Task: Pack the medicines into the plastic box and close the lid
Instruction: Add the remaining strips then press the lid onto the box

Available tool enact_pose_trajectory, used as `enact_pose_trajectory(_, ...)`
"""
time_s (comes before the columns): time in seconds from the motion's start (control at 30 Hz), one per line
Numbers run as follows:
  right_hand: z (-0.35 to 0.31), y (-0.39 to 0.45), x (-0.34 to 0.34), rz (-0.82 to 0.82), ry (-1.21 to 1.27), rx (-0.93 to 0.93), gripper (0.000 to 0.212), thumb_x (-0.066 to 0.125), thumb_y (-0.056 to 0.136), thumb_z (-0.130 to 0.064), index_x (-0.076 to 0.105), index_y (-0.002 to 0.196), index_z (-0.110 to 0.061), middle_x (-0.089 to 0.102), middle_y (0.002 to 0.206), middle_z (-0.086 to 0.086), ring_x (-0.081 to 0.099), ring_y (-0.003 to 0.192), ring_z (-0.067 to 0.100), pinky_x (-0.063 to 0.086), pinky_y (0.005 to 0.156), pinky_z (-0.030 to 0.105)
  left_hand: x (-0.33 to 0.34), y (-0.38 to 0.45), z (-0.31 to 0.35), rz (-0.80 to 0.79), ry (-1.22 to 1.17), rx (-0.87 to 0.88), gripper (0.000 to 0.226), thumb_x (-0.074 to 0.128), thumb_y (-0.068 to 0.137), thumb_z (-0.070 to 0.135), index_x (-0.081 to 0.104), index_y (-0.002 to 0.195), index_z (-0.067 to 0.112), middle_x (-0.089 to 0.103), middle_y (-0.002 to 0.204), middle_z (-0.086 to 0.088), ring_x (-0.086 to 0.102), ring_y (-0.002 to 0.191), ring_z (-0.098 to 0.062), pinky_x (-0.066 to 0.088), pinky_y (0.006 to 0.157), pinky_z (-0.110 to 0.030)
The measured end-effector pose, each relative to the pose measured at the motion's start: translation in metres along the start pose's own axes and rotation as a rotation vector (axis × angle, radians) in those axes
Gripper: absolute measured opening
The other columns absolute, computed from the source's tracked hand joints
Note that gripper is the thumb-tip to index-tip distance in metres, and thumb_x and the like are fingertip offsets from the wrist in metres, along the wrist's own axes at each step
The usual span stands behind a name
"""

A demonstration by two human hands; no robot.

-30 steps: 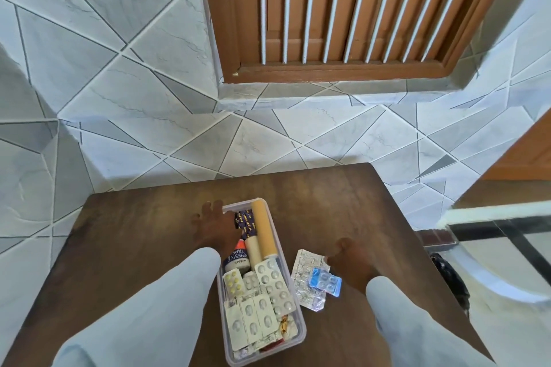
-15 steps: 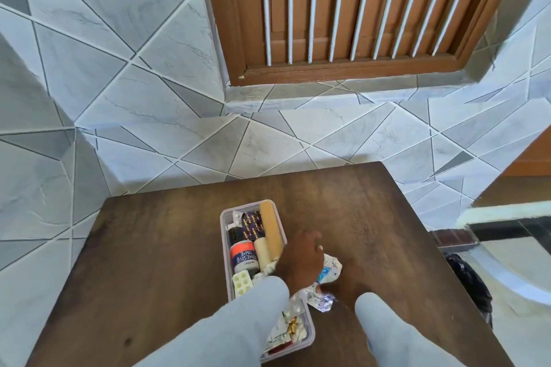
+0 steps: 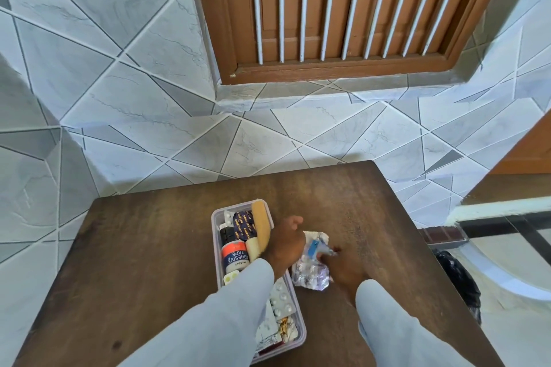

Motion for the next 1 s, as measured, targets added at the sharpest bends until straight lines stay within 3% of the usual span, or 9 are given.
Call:
enact_pose_trajectory(0.07,-0.015,-0.001,-0.018,0.05,0.086,-0.03,0.035,0.067,0.088,-0.023,0.055,0.119,-0.01,0.067,0.112,0.011,0.067,0.096,0.027,0.057,0.078,0.035,-0.022,0.0,0.008,0.093,-0.029,0.072,0.035,0.052,0.088,0.004,0.064,0.119,0.017,0.066,0.118,-0.001,0.06,0.113,-0.017,0.043,0.087,-0.018)
enact_pose_trajectory(0.17,-0.048,-0.005,-0.031,0.074,0.194,-0.08,0.028,0.06,0.094,-0.028,0.058,0.117,-0.014,0.068,0.112,0.002,0.071,0.094,0.023,0.056,0.061,0.025,-0.058,-0.001,0.011,0.183,-0.069,0.12,0.027,0.056,0.091,0.008,0.065,0.114,0.018,0.063,0.105,0.006,0.061,0.103,-0.015,0.042,0.074,-0.013)
enact_pose_trajectory(0.27,-0.09,-0.015,0.002,-0.041,0.181,-0.17,0.021,0.058,0.094,-0.031,0.06,0.11,-0.019,0.074,0.104,0.003,0.074,0.079,0.017,0.061,0.069,0.035,-0.106,-0.005,-0.015,0.216,-0.125,0.044,0.026,0.052,0.094,0.018,0.063,0.118,0.018,0.066,0.105,0.002,0.063,0.095,-0.018,0.055,0.082,-0.032)
enact_pose_trajectory(0.4,-0.116,-0.034,0.057,-0.146,0.103,-0.214,0.014,0.057,0.096,-0.024,0.056,0.107,-0.016,0.071,0.097,0.004,0.069,0.077,0.014,0.052,0.059,0.024,-0.122,-0.008,-0.049,0.098,-0.404,-0.08,0.021,0.055,0.092,0.001,0.062,0.11,0.01,0.067,0.079,-0.009,0.064,0.062,-0.018,0.059,0.065,-0.037)
enact_pose_trajectory(0.5,-0.119,-0.042,0.101,-0.18,0.079,-0.212,0.011,0.055,0.095,-0.018,0.057,0.105,-0.015,0.064,0.089,0.009,0.057,0.069,0.017,0.046,0.055,0.025,-0.137,-0.015,-0.065,0.108,-0.391,-0.085,0.033,0.058,0.088,-0.009,0.058,0.113,0.013,0.065,0.095,-0.015,0.066,0.07,-0.02,0.057,0.053,-0.028)
enact_pose_trajectory(0.57,-0.122,-0.04,0.119,-0.164,0.009,-0.246,0.016,0.056,0.093,-0.021,0.06,0.106,-0.012,0.062,0.084,0.009,0.055,0.065,0.019,0.05,0.058,0.032,-0.15,-0.01,-0.078,0.166,-0.308,-0.065,0.041,0.065,0.082,-0.009,0.059,0.11,0.021,0.067,0.101,-0.014,0.068,0.083,-0.026,0.061,0.065,-0.038)
enact_pose_trajectory(0.67,-0.141,-0.038,0.128,-0.041,-0.351,-0.396,0.028,0.054,0.089,-0.03,0.059,0.114,-0.018,0.064,0.1,0.01,0.064,0.087,0.028,0.053,0.079,0.036,-0.162,-0.005,-0.09,0.231,-0.191,-0.059,0.04,0.072,0.077,-0.001,0.059,0.1,0.03,0.068,0.107,-0.012,0.068,0.094,-0.029,0.06,0.079,-0.048)
enact_pose_trajectory(0.77,-0.15,-0.039,0.133,0.021,-0.616,-0.468,0.034,0.048,0.092,-0.032,0.058,0.12,-0.016,0.058,0.118,0.011,0.059,0.105,0.032,0.05,0.088,0.037,-0.165,-0.003,-0.083,0.272,0.009,-0.01,0.039,0.071,0.084,0.01,0.058,0.118,0.024,0.065,0.114,-0.008,0.064,0.101,-0.026,0.056,0.084,-0.033)
enact_pose_trajectory(1.0,-0.154,-0.041,0.138,0.043,-0.796,-0.596,0.02,0.053,0.09,-0.021,0.058,0.108,-0.017,0.066,0.107,0.007,0.062,0.094,0.028,0.05,0.075,0.035,-0.166,-0.001,-0.063,0.289,0.45,0.152,0.035,0.051,0.097,0.024,0.054,0.132,0.02,0.051,0.136,-0.003,0.049,0.122,-0.021,0.041,0.104,-0.03)
Point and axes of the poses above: each hand's wrist, its own y-axis towards the middle knuckle, its own x-axis out of the palm, z = x × y, the point moved 10 cm from there along y, towards the middle knuckle
